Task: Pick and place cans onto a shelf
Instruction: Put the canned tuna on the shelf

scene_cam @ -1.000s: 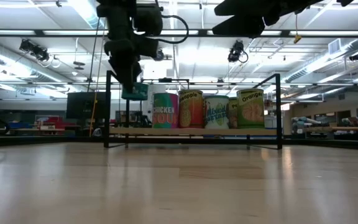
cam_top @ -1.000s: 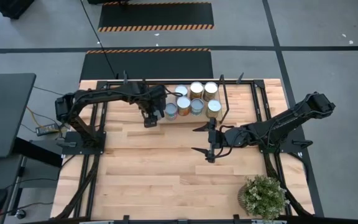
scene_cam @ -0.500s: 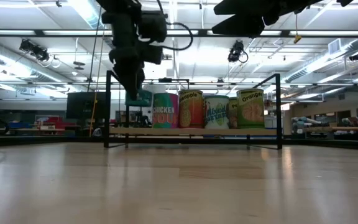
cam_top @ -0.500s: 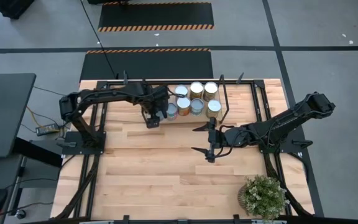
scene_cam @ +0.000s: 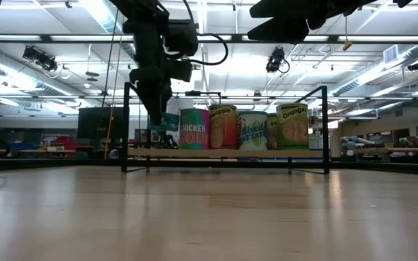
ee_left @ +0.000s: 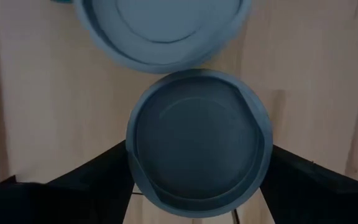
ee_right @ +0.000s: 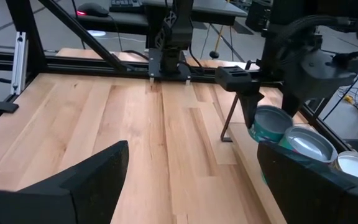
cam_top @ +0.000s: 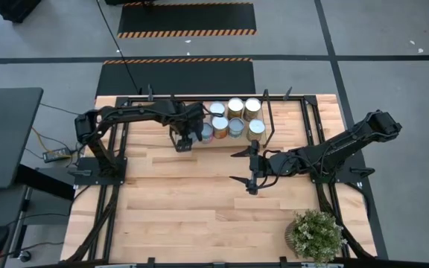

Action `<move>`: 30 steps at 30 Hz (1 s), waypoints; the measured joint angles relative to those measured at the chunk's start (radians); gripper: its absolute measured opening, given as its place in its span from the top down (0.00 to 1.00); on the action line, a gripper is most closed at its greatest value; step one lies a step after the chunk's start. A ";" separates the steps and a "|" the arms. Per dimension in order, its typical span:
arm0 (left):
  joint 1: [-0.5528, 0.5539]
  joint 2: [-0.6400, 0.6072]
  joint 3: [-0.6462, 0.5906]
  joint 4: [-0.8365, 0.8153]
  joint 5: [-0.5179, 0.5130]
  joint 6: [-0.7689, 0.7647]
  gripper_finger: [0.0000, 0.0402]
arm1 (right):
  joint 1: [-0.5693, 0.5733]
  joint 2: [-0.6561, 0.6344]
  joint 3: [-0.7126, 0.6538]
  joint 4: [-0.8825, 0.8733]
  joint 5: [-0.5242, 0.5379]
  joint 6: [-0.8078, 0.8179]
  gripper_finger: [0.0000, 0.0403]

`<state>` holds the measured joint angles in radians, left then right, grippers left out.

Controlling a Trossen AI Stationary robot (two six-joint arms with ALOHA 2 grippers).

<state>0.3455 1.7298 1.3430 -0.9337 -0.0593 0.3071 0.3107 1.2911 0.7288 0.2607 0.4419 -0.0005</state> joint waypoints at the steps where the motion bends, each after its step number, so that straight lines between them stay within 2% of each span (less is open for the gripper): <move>1: 0.001 0.000 0.000 0.006 -0.003 -0.003 0.26 | 0.000 0.000 0.000 0.000 0.001 0.000 0.10; 12: 0.000 0.000 0.000 0.033 -0.028 0.018 0.26 | 0.000 0.000 0.000 -0.008 0.002 -0.001 0.10; 24: 0.000 0.005 -0.008 0.032 -0.015 0.129 0.26 | 0.003 0.000 0.000 -0.008 0.002 0.000 0.10; 30: 0.012 0.005 -0.009 0.031 0.004 0.134 0.26 | 0.003 0.000 0.000 -0.008 0.002 -0.017 0.10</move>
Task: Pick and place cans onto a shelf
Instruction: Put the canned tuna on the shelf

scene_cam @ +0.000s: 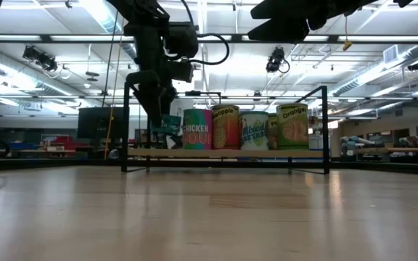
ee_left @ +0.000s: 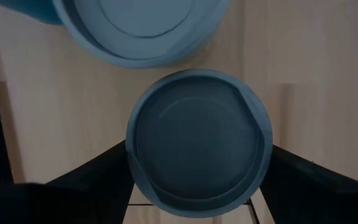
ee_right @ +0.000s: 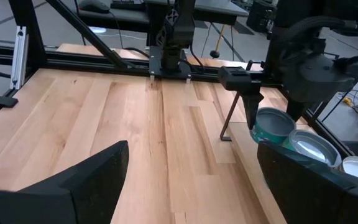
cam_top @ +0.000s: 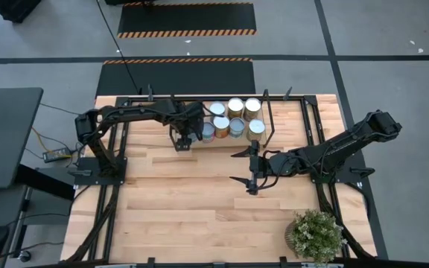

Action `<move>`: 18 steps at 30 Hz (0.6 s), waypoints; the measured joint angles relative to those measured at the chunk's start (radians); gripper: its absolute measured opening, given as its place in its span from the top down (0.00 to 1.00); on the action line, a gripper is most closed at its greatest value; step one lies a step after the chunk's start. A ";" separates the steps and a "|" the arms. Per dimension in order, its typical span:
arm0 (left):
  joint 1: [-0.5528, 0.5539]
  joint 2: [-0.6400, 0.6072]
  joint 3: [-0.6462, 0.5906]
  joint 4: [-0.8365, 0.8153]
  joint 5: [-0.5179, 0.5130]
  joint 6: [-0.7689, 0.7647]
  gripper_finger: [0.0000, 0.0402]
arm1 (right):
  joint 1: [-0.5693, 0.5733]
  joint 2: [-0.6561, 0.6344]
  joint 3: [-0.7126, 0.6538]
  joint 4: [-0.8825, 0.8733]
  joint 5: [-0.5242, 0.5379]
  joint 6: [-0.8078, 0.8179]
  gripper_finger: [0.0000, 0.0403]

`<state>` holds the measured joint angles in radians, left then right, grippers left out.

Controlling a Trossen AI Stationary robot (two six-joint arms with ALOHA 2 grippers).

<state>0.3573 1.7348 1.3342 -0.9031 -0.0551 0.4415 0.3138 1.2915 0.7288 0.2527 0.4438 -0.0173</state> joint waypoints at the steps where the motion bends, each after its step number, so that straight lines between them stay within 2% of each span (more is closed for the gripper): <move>1: 0.000 0.000 0.000 0.001 0.000 -0.001 0.26 | 0.000 0.000 0.000 0.000 0.000 -0.001 0.10; 7: 0.001 0.000 0.000 -0.005 0.001 -0.021 0.21 | 0.000 0.000 0.000 0.000 0.000 0.006 0.10; 18: 0.000 0.000 0.000 -0.012 -0.015 -0.029 0.21 | 0.000 0.000 0.000 0.007 0.000 0.001 0.10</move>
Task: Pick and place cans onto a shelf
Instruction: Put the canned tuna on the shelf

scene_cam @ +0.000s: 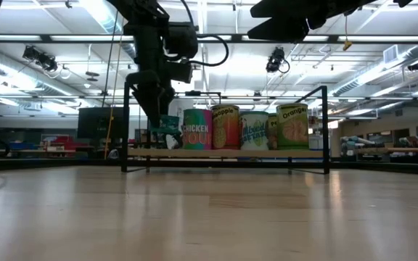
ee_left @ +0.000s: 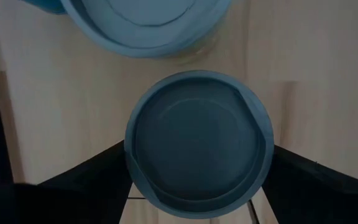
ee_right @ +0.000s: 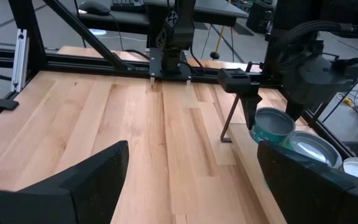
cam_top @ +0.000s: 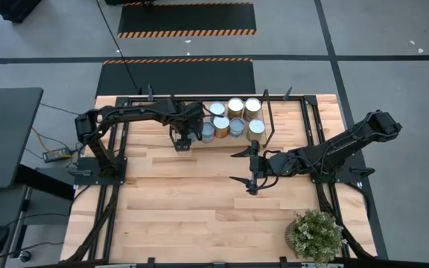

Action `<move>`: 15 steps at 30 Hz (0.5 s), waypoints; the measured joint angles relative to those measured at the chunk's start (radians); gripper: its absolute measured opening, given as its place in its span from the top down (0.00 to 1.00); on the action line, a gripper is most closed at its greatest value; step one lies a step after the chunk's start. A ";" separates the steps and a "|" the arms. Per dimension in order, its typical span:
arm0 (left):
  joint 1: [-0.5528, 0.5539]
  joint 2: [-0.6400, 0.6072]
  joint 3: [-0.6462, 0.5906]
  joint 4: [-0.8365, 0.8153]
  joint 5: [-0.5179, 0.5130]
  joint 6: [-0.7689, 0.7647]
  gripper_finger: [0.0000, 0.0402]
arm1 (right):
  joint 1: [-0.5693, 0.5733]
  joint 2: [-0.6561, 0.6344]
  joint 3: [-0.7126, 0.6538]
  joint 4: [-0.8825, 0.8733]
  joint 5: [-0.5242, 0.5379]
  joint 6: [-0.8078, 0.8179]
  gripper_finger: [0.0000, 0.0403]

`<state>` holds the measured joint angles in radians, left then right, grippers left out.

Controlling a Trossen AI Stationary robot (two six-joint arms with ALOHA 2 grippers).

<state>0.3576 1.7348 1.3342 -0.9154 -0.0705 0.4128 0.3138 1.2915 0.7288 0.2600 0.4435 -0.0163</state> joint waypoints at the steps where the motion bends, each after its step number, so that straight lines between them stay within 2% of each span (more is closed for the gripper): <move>1: 0.000 0.000 0.000 0.000 -0.002 -0.005 0.21 | 0.000 0.000 0.000 0.000 0.000 0.003 0.10; 15: -0.003 0.000 0.000 0.050 0.015 -0.031 0.21 | 0.000 0.000 0.000 0.004 0.000 -0.002 0.10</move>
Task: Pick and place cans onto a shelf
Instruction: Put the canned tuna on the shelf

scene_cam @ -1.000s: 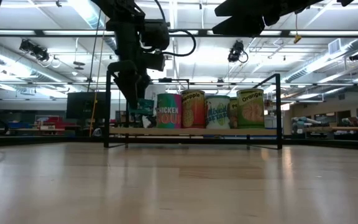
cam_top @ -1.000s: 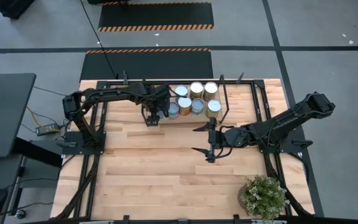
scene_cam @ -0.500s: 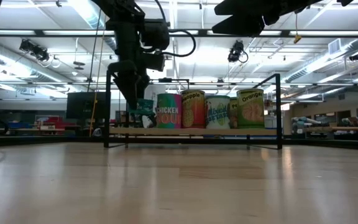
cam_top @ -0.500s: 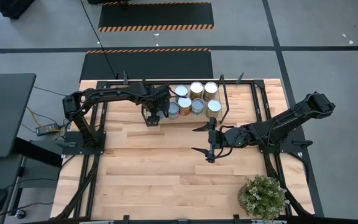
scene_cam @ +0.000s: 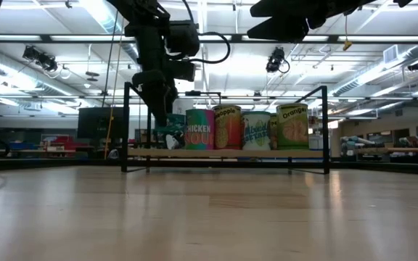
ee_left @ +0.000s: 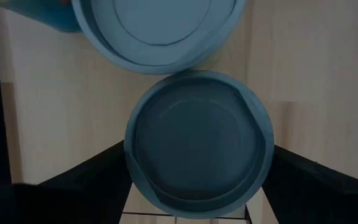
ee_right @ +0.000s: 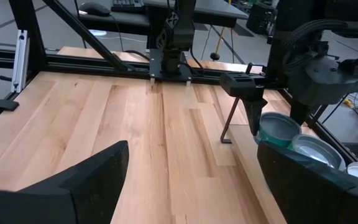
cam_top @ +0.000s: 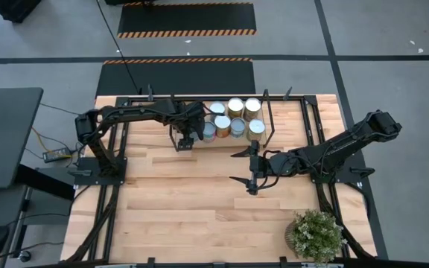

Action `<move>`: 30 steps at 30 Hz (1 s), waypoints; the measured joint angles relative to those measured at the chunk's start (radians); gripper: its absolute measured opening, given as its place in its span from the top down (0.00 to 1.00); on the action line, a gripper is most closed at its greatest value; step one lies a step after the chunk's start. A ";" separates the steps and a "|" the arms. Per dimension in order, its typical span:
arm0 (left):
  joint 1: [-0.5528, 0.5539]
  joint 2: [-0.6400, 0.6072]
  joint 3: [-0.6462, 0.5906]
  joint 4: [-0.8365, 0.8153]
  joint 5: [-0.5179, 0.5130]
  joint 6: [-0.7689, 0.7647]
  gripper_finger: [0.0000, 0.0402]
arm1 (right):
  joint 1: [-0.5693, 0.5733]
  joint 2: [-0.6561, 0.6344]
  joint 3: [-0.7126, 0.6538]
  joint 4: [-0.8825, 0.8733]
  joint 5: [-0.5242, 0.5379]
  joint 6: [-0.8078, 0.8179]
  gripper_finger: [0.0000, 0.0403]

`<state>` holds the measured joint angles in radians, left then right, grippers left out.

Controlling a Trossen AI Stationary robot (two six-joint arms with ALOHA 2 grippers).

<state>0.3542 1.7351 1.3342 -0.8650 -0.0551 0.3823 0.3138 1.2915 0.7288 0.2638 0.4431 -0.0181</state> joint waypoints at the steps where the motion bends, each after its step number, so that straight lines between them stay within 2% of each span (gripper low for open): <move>1: 0.000 0.000 0.000 0.000 0.000 0.001 0.21 | 0.000 0.000 0.000 0.000 0.000 0.000 0.10; 30: 0.003 0.021 0.001 -0.016 0.002 -0.084 0.21 | 0.000 0.000 0.000 -0.003 0.000 0.015 0.10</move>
<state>0.3573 1.7561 1.3350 -0.8810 -0.0528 0.2985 0.3138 1.2915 0.7288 0.2604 0.4427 -0.0032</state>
